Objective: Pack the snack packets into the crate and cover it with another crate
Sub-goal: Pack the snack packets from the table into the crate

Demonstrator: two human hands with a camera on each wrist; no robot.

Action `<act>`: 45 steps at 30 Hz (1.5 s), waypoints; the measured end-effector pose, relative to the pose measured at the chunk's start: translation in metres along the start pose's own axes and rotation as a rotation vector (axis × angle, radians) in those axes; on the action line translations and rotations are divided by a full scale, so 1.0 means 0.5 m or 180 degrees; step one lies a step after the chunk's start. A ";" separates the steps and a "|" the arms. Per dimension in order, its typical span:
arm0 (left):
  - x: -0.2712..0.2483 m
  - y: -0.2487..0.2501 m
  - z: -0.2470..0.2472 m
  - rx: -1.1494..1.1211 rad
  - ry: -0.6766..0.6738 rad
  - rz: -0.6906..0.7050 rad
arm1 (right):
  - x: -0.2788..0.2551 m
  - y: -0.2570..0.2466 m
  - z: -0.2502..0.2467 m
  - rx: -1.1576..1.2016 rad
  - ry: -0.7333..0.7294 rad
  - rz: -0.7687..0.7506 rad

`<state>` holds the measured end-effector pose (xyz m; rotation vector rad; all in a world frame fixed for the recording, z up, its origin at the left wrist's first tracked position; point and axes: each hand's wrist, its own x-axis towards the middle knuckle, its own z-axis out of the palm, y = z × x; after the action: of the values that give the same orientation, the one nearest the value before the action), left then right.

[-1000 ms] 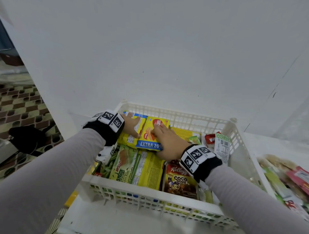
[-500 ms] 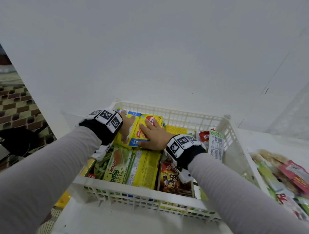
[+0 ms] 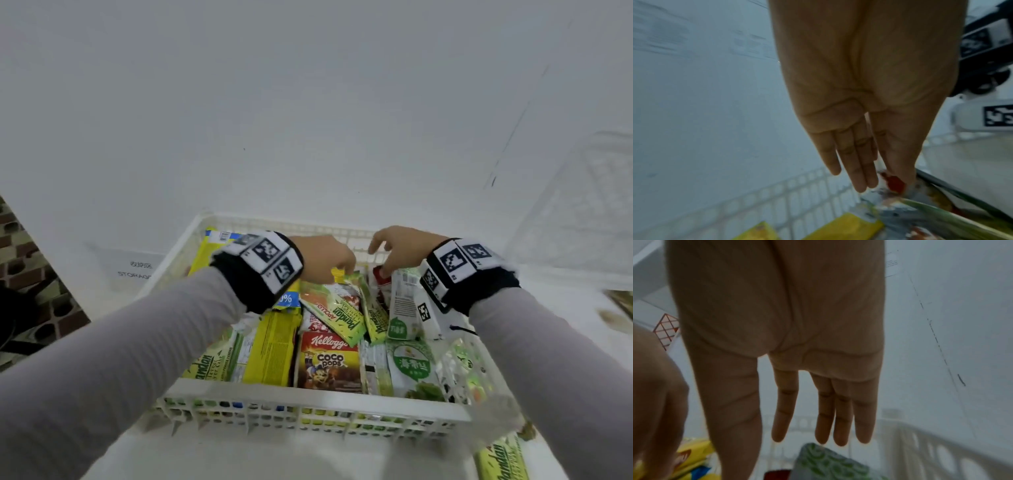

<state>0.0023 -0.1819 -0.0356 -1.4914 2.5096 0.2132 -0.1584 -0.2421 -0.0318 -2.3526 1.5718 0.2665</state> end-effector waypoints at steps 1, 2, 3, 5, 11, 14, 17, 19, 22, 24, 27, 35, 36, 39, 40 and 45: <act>0.015 0.020 0.007 0.0098 -0.0146 0.0081 | -0.002 0.005 0.003 -0.0142 -0.0099 0.0069; 0.032 0.036 0.014 0.0252 -0.0343 0.0103 | -0.003 0.010 0.006 -0.0255 -0.0175 0.0126; 0.045 0.052 0.019 0.0456 -0.0589 0.0093 | -0.003 0.014 0.009 -0.0337 -0.0227 0.0164; 0.065 0.078 0.032 0.0892 -0.0970 -0.0003 | -0.004 0.022 0.021 -0.0422 -0.0244 0.0225; 0.089 0.085 0.053 0.0899 -0.0910 -0.0174 | -0.007 0.029 0.043 -0.0615 0.0154 0.0267; 0.086 0.075 0.056 0.0519 -0.0664 -0.0277 | -0.010 0.030 0.029 -0.0633 -0.0022 0.0273; 0.068 0.081 0.046 0.0414 -0.0557 -0.0392 | -0.022 0.030 0.005 -0.0672 -0.0080 0.0252; 0.051 0.092 0.037 0.0639 -0.0499 -0.0387 | -0.029 0.032 -0.017 -0.0695 -0.0089 0.0209; 0.030 0.089 0.020 0.0557 -0.0229 -0.0326 | -0.049 0.028 -0.055 -0.0776 -0.0117 0.0134; 0.014 0.077 0.001 0.0022 0.0018 -0.0301 | -0.064 0.028 -0.079 -0.0834 0.0019 0.0067; -0.018 0.052 -0.037 -0.0291 0.0175 -0.0196 | -0.080 0.032 -0.109 -0.0650 0.0444 -0.0030; -0.137 -0.027 -0.030 0.0458 -0.1239 -0.0485 | -0.065 -0.042 -0.083 0.0850 0.0868 -0.0863; -0.147 -0.033 -0.022 0.0557 -0.1457 -0.0568 | -0.055 -0.061 -0.068 0.1073 0.0770 -0.0967; -0.165 -0.040 0.003 0.0734 -0.2047 -0.0665 | -0.025 -0.124 -0.016 0.1533 0.0447 -0.1211; -0.170 -0.040 0.010 0.0757 -0.2216 -0.0716 | -0.016 -0.144 0.003 0.1610 0.0334 -0.1272; -0.177 -0.051 0.050 0.0927 -0.2847 -0.0667 | 0.025 -0.220 0.089 0.1950 -0.0371 -0.1422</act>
<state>0.0683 -0.1132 -0.0378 -1.1618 1.5891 0.3610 -0.0516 -0.1983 -0.0617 -2.0628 0.8666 -0.1577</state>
